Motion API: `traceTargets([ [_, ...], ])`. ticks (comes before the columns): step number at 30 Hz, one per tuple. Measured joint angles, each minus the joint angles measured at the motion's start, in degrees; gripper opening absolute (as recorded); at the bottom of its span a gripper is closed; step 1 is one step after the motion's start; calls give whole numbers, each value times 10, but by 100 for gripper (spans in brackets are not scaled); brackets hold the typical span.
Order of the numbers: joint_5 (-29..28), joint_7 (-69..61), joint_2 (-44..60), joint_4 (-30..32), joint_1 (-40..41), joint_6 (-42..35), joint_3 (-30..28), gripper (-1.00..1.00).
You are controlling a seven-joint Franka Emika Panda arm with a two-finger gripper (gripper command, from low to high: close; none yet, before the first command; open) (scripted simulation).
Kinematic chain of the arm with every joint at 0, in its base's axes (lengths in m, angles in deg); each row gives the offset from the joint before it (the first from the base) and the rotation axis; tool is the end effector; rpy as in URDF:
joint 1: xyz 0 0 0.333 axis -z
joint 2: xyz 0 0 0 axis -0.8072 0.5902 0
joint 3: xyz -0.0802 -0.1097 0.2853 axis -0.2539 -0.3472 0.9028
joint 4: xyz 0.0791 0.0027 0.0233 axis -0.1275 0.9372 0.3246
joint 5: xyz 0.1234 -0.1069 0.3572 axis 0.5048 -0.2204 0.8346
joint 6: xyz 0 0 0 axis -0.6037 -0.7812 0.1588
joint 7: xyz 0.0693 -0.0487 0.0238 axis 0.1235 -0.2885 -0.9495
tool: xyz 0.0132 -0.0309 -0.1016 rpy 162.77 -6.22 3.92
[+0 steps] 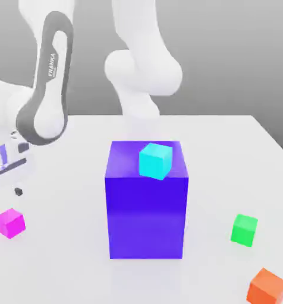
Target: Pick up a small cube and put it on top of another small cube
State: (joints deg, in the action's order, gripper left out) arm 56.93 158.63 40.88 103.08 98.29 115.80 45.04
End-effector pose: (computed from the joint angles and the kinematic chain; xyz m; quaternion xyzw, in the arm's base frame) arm 0.2858 -0.3310 0.1631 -0.0748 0.9972 -0.0008 0.0013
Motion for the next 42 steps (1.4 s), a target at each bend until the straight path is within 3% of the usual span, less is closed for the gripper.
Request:
traceTargets([
  [2, 8, -5, 42, -8, 8, 33, 9, 0],
  [3, 10, -7, 57, -11, 11, 45, 12, -100],
  [10, 9, -5, 58, -11, 13, 48, 14, -100],
  [16, -18, 10, -47, 6, 4, -36, 5, -100],
  [20, -21, -41, -65, -23, -26, -44, 52, -100],
  [27, -1, -162, -106, -31, -141, -60, 183, -100],
  [35, 43, -316, -151, -36, -319, -78, 286, -100],
  [42, 47, -388, -188, 18, -466, -100, 353, -100],
])
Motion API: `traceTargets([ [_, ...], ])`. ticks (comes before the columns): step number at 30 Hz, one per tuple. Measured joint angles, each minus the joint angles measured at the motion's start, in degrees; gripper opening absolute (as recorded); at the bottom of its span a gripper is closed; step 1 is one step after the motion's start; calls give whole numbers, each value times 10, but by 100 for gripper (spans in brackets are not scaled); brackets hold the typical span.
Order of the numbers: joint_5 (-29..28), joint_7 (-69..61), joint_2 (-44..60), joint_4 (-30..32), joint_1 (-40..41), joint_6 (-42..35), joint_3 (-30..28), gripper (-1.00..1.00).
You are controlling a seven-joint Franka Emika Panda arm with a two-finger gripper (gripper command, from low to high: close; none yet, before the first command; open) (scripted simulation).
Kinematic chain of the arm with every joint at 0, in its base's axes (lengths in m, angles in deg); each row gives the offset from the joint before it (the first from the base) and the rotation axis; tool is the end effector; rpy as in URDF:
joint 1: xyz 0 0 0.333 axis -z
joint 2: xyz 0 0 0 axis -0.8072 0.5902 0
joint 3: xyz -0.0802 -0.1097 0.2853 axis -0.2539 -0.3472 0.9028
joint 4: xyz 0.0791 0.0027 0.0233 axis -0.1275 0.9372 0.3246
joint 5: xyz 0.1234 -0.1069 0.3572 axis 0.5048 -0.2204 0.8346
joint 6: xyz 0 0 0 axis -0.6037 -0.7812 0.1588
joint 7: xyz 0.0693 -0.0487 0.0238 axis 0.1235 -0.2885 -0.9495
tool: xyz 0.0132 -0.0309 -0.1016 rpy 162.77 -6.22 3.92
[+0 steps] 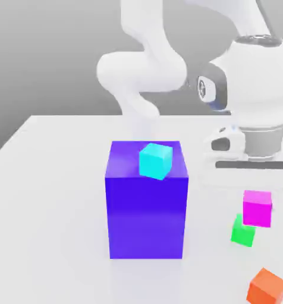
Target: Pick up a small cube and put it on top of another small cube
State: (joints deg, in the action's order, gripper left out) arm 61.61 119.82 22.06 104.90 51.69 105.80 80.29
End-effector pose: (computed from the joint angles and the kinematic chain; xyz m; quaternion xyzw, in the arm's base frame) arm 0.3727 0.2377 0.2775 -0.8870 0.4576 -0.0136 0.0608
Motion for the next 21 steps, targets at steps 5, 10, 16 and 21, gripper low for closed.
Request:
traceTargets([
  [5, -34, 15, -7, 53, -37, -10, 27, -100],
  [10, -92, 58, 29, 53, -26, 17, 25, -100],
  [16, -187, 126, 90, 50, -31, 63, 1, -100],
  [21, -254, 174, 133, 49, -56, 96, -37, 100],
])
